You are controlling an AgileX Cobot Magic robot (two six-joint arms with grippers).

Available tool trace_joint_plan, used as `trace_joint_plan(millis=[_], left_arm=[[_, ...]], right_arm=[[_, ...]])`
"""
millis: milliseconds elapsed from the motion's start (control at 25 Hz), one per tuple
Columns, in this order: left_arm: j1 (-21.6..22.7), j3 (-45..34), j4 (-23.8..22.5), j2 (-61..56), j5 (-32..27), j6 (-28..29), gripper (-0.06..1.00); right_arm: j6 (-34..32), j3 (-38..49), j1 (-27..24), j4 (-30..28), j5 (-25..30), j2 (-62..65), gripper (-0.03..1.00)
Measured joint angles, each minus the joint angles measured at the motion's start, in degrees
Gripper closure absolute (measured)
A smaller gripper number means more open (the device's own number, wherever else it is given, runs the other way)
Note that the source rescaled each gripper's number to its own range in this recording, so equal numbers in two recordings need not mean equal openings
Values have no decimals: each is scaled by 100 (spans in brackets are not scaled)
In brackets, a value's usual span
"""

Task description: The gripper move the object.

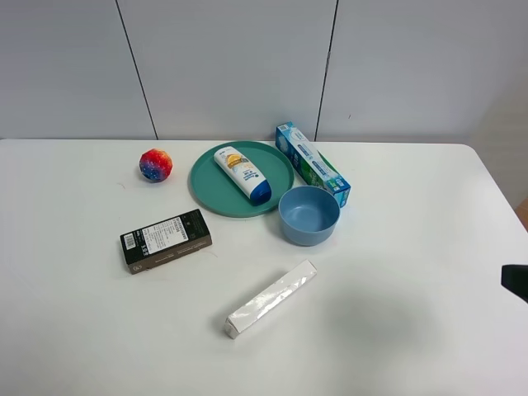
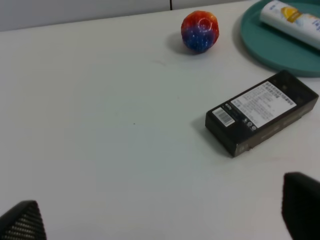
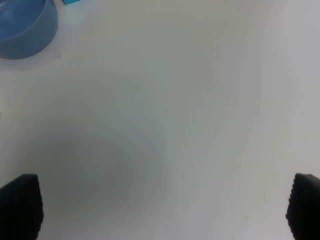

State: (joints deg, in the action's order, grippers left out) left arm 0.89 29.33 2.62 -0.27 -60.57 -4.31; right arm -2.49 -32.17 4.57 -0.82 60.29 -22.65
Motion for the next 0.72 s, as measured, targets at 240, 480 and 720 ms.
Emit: trace_joint_plan(millis=[240,480,720], left_arm=[[0,0,0,0,0,0,-6],[0,0,0,0,0,0,-6],[0,0,0,0,0,0,-6]], right_arm=[[-5,225,0,0,409,825,1],[-29,248,0,-49,421,1759,1],[-158,248,0,-147,466,2279,1]])
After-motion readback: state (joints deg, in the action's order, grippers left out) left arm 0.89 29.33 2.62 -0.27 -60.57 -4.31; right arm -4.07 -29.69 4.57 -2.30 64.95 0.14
